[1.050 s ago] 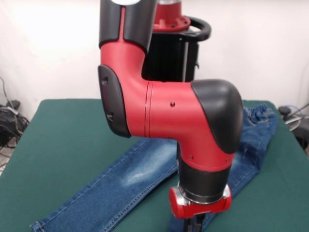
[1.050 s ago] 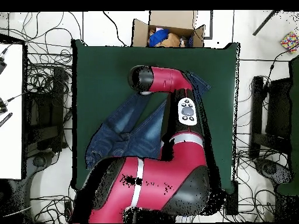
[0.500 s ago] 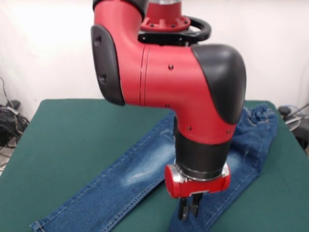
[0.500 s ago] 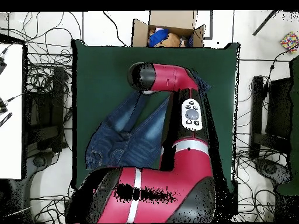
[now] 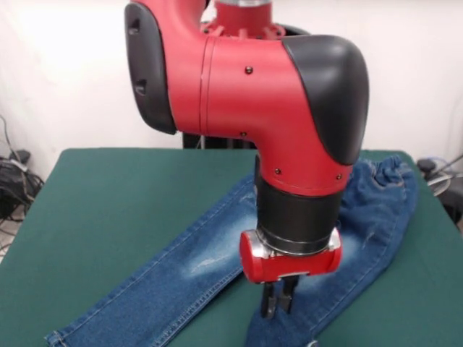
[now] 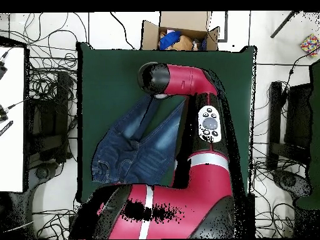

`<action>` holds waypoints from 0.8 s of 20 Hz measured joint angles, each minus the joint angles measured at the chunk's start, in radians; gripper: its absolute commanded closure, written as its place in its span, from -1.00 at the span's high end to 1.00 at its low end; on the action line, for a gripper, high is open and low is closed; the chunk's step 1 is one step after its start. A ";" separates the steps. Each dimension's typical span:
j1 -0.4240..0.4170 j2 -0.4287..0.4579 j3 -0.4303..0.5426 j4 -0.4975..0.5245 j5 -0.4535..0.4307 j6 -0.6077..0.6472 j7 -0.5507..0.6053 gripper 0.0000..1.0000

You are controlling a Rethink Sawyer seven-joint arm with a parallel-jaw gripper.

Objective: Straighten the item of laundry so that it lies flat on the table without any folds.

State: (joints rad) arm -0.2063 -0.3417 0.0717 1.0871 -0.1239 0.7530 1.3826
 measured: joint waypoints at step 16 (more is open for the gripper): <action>-0.169 0.227 0.052 -0.298 -0.005 0.187 -0.018 -1.00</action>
State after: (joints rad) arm -0.3756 -0.1148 0.1239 0.7887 -0.1290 0.9396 1.3648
